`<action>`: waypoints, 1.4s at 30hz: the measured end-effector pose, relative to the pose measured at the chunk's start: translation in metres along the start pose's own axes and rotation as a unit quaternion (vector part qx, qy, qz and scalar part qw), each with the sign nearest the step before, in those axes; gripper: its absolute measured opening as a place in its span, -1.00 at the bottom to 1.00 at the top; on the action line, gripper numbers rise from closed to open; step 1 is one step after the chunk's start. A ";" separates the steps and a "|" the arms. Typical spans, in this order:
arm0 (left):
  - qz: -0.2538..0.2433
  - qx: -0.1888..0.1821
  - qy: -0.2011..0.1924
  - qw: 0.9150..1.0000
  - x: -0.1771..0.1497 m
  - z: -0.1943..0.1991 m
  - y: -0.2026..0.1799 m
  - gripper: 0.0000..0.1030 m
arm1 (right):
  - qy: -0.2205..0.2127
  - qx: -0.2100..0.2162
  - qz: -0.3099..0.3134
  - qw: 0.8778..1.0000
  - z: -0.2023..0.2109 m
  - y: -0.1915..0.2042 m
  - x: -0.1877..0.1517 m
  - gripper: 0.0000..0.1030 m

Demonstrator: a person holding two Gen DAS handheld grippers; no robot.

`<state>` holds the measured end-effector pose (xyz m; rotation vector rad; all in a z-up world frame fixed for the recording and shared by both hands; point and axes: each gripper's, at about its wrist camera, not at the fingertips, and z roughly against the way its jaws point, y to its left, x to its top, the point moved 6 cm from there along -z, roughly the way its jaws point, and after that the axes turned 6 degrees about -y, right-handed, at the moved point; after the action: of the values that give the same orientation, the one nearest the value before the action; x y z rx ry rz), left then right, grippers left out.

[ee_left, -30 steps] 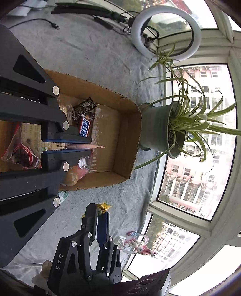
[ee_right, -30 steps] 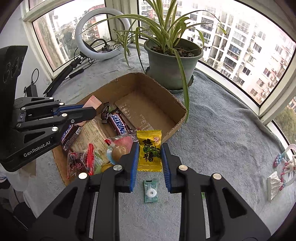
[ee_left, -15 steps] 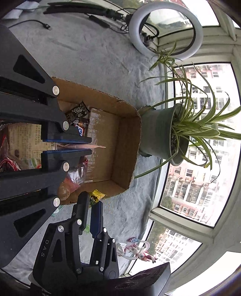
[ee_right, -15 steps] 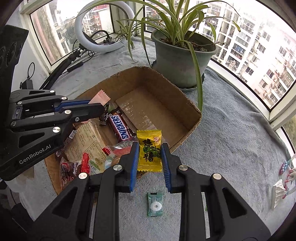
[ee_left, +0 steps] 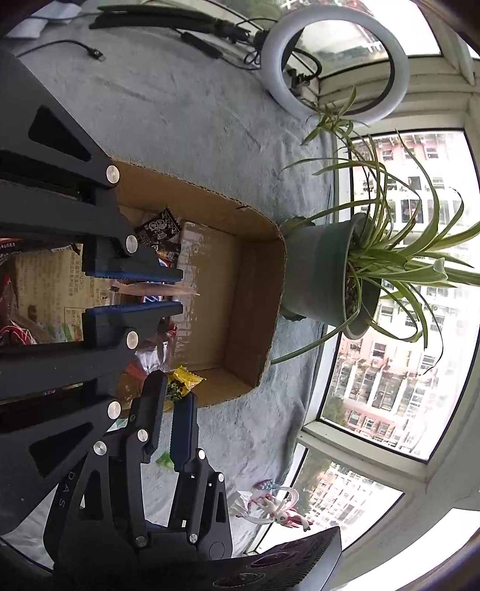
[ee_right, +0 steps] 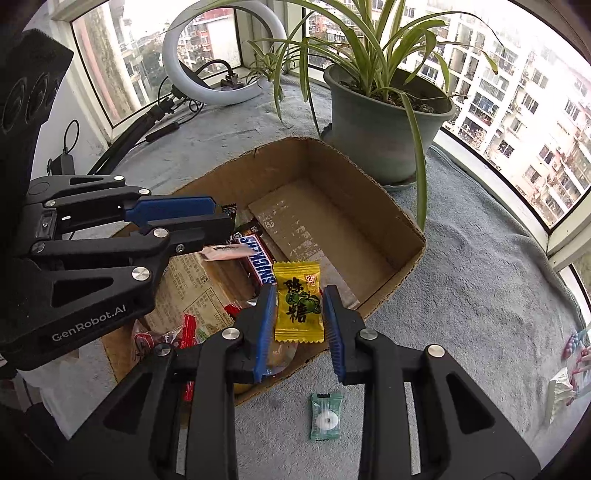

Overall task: Organize snacks
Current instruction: 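Open the left gripper over the box while the right gripper releases the yellow packet into it, then lift both grippers out of the box and move toward the two green packets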

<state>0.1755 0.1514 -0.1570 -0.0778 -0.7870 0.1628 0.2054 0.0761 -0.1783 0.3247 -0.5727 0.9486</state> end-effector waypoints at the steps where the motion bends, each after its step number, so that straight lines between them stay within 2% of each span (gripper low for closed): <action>1: 0.002 0.002 -0.001 1.000 0.000 0.000 0.001 -0.66 | -0.001 0.000 0.001 1.000 0.000 0.000 0.000 -0.19; 3: 0.004 0.002 0.000 1.000 0.000 0.001 0.002 -0.65 | -0.006 -0.005 0.001 1.000 0.003 -0.001 0.000 0.00; 14: 0.002 -0.001 -0.006 1.000 0.002 0.008 -0.005 -0.65 | -0.013 -0.010 -0.016 1.000 0.022 -0.015 -0.006 0.04; 19: -0.005 -0.005 -0.012 1.000 0.004 0.015 -0.014 -0.65 | -0.023 -0.020 -0.026 0.999 0.035 -0.024 -0.010 0.27; 24: -0.011 -0.012 -0.016 1.000 0.002 0.022 -0.026 -0.65 | -0.030 -0.038 -0.036 0.998 0.051 -0.038 -0.018 0.37; 32: -0.023 -0.041 -0.009 0.999 -0.008 0.029 -0.055 -0.65 | -0.033 -0.059 -0.062 0.996 0.075 -0.076 -0.044 0.39; 42: -0.048 -0.097 0.027 0.994 -0.038 0.027 -0.118 -0.65 | 0.008 -0.086 -0.100 0.991 0.078 -0.133 -0.090 0.39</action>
<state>0.1435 0.0291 -0.1491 -0.2262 -0.7497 -0.0069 0.2511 -0.0964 -0.1706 0.2145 -0.5925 0.7030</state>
